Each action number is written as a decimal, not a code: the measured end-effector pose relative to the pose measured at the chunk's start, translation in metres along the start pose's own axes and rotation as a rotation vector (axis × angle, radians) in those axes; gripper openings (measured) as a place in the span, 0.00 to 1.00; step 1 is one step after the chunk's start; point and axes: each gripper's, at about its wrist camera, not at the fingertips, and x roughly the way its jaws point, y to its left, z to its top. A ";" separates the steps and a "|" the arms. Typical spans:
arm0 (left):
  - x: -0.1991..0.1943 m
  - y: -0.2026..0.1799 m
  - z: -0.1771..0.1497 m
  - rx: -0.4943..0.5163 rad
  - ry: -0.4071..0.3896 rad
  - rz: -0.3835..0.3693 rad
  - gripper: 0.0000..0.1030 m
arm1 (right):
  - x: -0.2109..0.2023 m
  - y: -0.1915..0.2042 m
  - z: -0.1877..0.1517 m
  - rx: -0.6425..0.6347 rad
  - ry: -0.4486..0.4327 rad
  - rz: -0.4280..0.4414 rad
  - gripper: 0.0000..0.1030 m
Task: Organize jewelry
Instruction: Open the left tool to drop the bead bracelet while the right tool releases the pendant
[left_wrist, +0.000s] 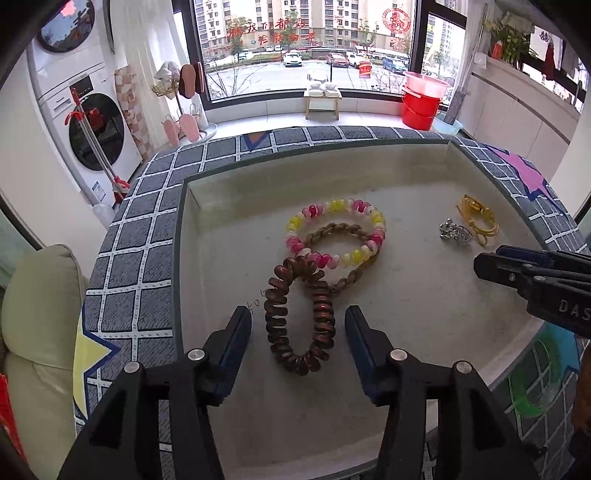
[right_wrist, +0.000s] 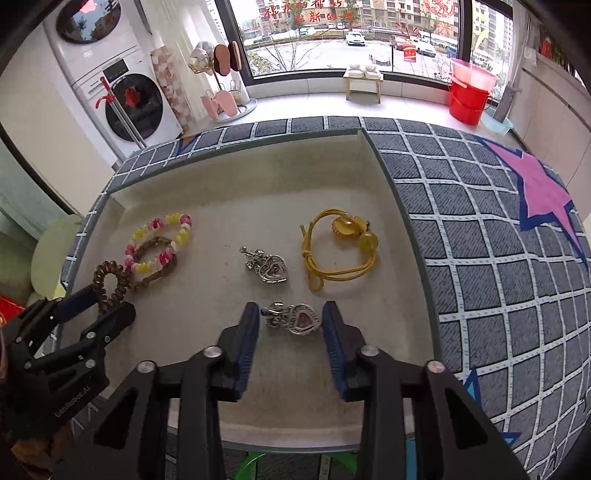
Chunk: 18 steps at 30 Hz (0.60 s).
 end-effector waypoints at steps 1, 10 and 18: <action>-0.001 0.000 0.000 0.003 -0.002 0.006 0.64 | 0.000 0.001 0.000 0.003 0.002 0.006 0.56; -0.020 -0.003 -0.001 0.001 -0.046 0.025 0.64 | -0.022 0.000 0.000 0.047 -0.058 0.066 0.62; -0.042 0.004 -0.002 -0.028 -0.091 0.031 0.64 | -0.046 -0.003 -0.004 0.087 -0.082 0.089 0.62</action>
